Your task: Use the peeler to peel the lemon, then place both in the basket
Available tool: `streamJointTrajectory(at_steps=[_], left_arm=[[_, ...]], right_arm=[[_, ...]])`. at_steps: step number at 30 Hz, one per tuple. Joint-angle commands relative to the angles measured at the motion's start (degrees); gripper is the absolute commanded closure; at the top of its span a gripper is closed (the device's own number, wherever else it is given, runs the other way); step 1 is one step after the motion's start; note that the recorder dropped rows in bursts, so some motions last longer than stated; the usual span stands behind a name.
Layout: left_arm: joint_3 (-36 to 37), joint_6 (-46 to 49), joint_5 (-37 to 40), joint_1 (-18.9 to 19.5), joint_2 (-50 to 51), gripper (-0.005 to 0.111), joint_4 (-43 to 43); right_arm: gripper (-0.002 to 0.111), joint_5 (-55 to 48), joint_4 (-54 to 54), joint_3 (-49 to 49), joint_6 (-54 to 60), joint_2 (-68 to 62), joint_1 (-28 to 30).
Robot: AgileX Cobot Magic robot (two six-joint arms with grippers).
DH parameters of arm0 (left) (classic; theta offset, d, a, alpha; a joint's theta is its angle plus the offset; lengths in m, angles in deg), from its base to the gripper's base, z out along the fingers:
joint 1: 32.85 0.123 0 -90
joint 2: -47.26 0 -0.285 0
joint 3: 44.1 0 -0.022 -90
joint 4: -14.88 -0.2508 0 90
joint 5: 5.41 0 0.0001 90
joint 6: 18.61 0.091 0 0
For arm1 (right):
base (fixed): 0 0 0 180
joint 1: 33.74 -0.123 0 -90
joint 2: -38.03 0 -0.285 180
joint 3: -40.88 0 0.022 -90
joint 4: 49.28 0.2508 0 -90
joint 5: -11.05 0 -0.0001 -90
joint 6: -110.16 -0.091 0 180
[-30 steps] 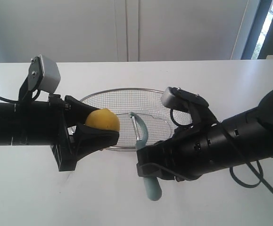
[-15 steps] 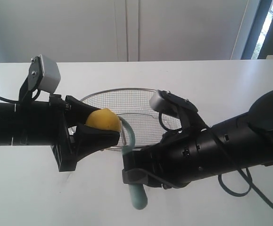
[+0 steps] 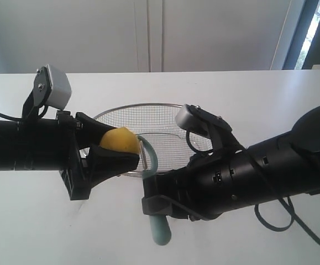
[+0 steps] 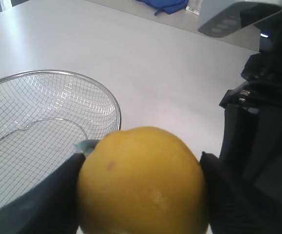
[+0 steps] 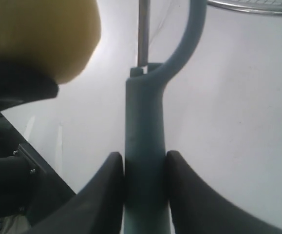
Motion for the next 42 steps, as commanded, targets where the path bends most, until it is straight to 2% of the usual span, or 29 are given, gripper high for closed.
streamJointTrajectory(at_steps=[1,6,15,24,32,36,42], left_arm=[[-0.3,9.2,1.1,-0.2,0.5,0.107,1.9],[-0.3,9.2,1.2,-0.2,1.2,0.107,1.9],[-0.3,9.2,0.7,-0.2,1.2,0.107,1.9],[-0.3,9.2,-0.3,-0.2,1.2,0.107,1.9],[-0.3,9.2,0.0,-0.2,1.2,0.107,1.9],[-0.3,9.2,0.0,-0.2,1.2,0.107,1.9],[-0.3,9.2,0.2,-0.2,1.2,0.107,1.9]], right_arm=[[0.108,-1.9,1.9,0.0,2.8,0.0,-0.1],[0.108,-3.3,4.2,0.0,5.2,0.0,-0.1],[0.108,1.3,4.2,0.0,5.2,1.4,-0.1],[0.108,3.7,3.5,0.0,5.2,6.9,0.2],[0.108,0.9,-0.2,0.0,4.8,15.7,0.2],[0.108,1.7,-10.7,0.0,-3.8,21.0,0.2],[0.108,3.3,-41.1,0.0,-29.7,25.5,0.2]])
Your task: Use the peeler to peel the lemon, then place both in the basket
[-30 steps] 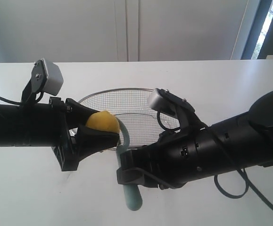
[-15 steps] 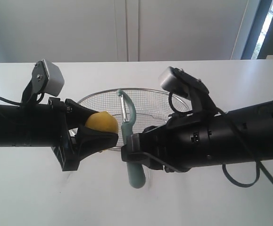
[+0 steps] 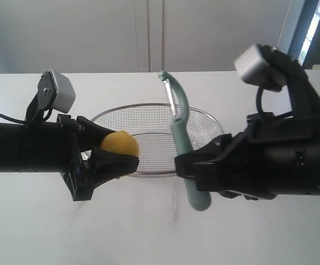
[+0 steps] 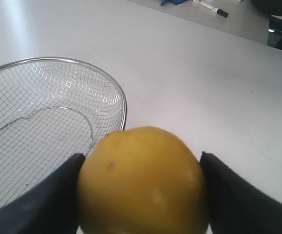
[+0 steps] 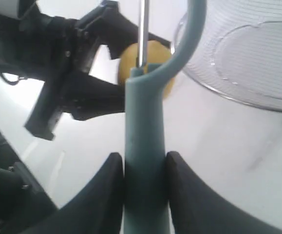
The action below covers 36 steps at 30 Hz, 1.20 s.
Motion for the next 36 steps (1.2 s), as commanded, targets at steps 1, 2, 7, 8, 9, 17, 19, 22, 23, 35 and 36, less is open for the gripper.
streamJointTrajectory(at_steps=[1,2,7,8,9,17,19,22,23,35,36], left_arm=[[-0.3,9.2,1.5,-0.2,-0.2,0.107,1.8],[-0.3,9.2,1.5,-0.2,-0.2,0.107,1.8],[-0.3,9.2,1.8,-0.2,-0.2,0.107,1.8],[-0.3,9.2,2.0,-0.2,-0.2,0.107,1.8],[-0.3,9.2,2.6,-0.2,-0.2,0.107,1.8],[-0.3,9.2,4.5,-0.2,-0.2,0.107,1.8],[-0.3,9.2,4.5,-0.2,-0.2,0.107,1.8],[-0.3,9.2,4.5,-0.2,-0.2,0.107,1.8],[-0.3,9.2,4.5,-0.2,-0.2,0.107,1.8],[-0.3,9.2,4.0,-0.2,-0.2,0.107,1.8],[-0.3,9.2,4.0,-0.2,-0.2,0.107,1.8]], right_arm=[[0.108,0.7,-23.5,0.0,-20.2,2.5,0.2],[0.108,0.5,-27.9,0.0,-23.2,2.5,0.2],[0.108,0.0,-36.6,0.0,-31.2,1.8,1.6],[0.108,0.0,-36.6,0.0,-31.2,1.4,2.4],[0.108,0.0,-36.6,0.0,-31.2,0.9,3.1],[0.108,-0.2,-36.5,0.0,-30.7,-5.6,5.9],[0.108,-0.2,-36.5,0.0,-30.7,-7.8,5.9],[0.108,-0.2,-35.7,0.0,-30.2,-11.4,5.9],[0.108,-0.1,-34.5,0.0,-28.8,-12.2,5.9],[0.108,1.8,-12.7,0.0,-6.1,-21.9,5.9],[0.108,2.1,-12.5,0.0,-6.1,-22.5,5.9]])
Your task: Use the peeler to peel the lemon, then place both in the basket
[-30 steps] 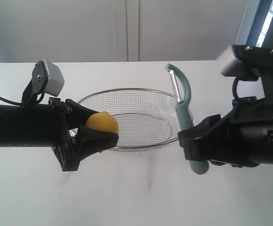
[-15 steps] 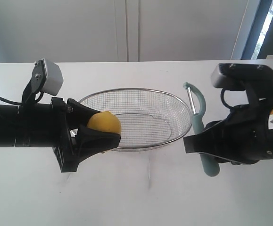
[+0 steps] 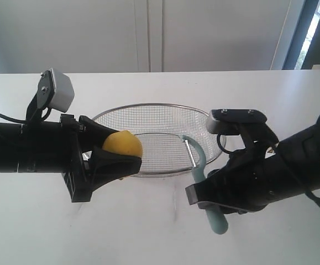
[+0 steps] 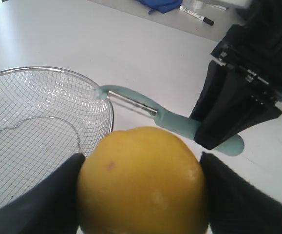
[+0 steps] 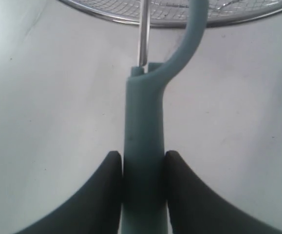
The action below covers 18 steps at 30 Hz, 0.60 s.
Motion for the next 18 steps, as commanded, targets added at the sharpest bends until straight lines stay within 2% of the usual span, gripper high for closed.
streamJointTrajectory(at_steps=[1,13,18], left_arm=[[-0.3,9.2,1.3,-0.2,-0.2,0.107,1.7],[-0.3,9.2,1.3,-0.2,-0.2,0.107,1.7],[-0.3,9.2,1.3,-0.2,-0.2,0.107,1.7]], right_arm=[[0.108,2.6,2.7,0.0,2.3,-3.0,0.6],[0.108,2.6,5.0,0.0,3.2,-5.1,0.5],[0.108,0.5,15.1,0.0,13.7,-5.1,0.5]])
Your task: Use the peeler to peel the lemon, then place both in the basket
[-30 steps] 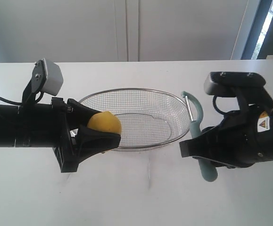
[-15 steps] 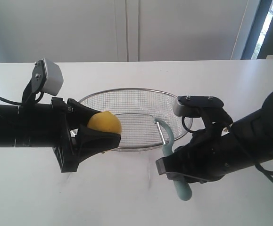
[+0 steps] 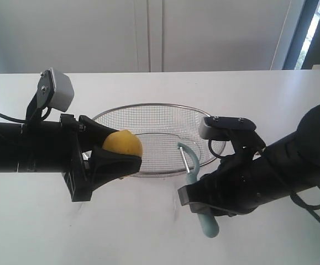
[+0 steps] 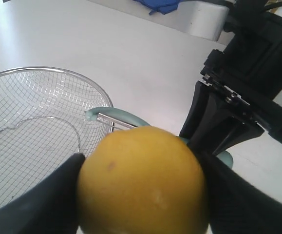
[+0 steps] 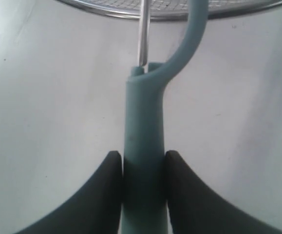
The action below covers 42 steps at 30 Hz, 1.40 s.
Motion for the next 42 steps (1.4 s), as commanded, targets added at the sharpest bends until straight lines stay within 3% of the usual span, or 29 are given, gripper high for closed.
streamJointTrajectory(at_steps=[1,5,15,22,42], left_arm=[[-0.3,9.2,1.3,-0.2,-0.2,0.107,1.5],[-0.3,9.2,1.3,-0.2,-0.2,0.107,1.5],[-0.3,9.2,1.5,-0.2,-0.2,0.107,1.5],[-0.3,9.2,1.7,-0.2,-0.2,0.107,1.5],[-0.3,9.2,-1.8,-0.2,-0.2,0.107,1.5]], right_arm=[[0.108,-2.4,11.2,0.0,11.0,-0.1,0.5],[0.108,-3.5,19.3,0.0,17.1,-0.1,0.5],[0.108,-3.9,25.1,0.0,19.7,-4.5,-2.3],[0.108,-6.6,40.4,0.0,33.1,-6.8,-3.1],[0.108,-12.8,41.2,0.0,33.6,-6.7,-3.1]])
